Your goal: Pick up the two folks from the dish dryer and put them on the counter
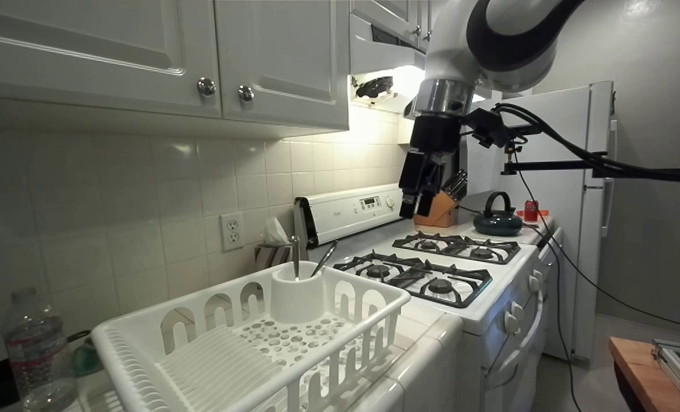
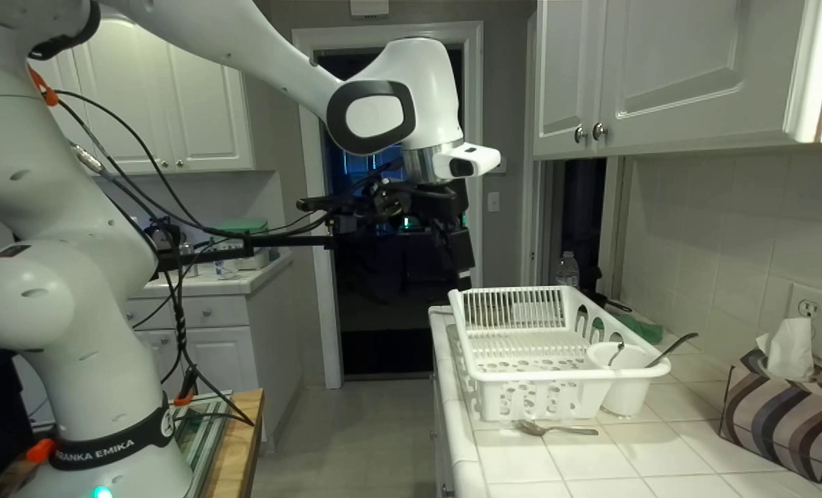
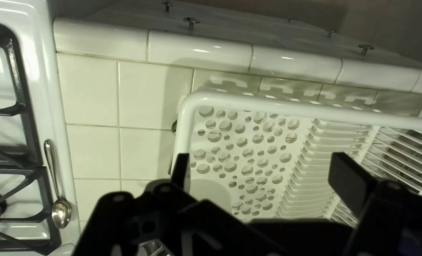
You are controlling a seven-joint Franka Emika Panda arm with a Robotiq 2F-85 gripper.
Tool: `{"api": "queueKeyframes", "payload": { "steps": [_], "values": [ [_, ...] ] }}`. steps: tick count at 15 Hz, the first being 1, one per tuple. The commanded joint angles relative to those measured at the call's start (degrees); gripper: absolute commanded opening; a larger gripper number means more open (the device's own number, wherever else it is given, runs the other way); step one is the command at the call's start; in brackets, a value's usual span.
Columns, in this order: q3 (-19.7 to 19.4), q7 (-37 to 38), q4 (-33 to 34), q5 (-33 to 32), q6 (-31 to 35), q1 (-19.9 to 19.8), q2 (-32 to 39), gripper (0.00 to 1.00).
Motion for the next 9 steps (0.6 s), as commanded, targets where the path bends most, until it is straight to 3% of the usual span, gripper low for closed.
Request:
{"api": "queueKeyframes", "payload": {
  "steps": [1, 9],
  "values": [
    [0.07, -0.04, 0.14, 0.0, -0.15, -0.09, -0.01, 1.0],
    [0.93, 7.08, 4.47, -1.42, 4.17, -1.16, 8.98, 1.0]
  ]
}}
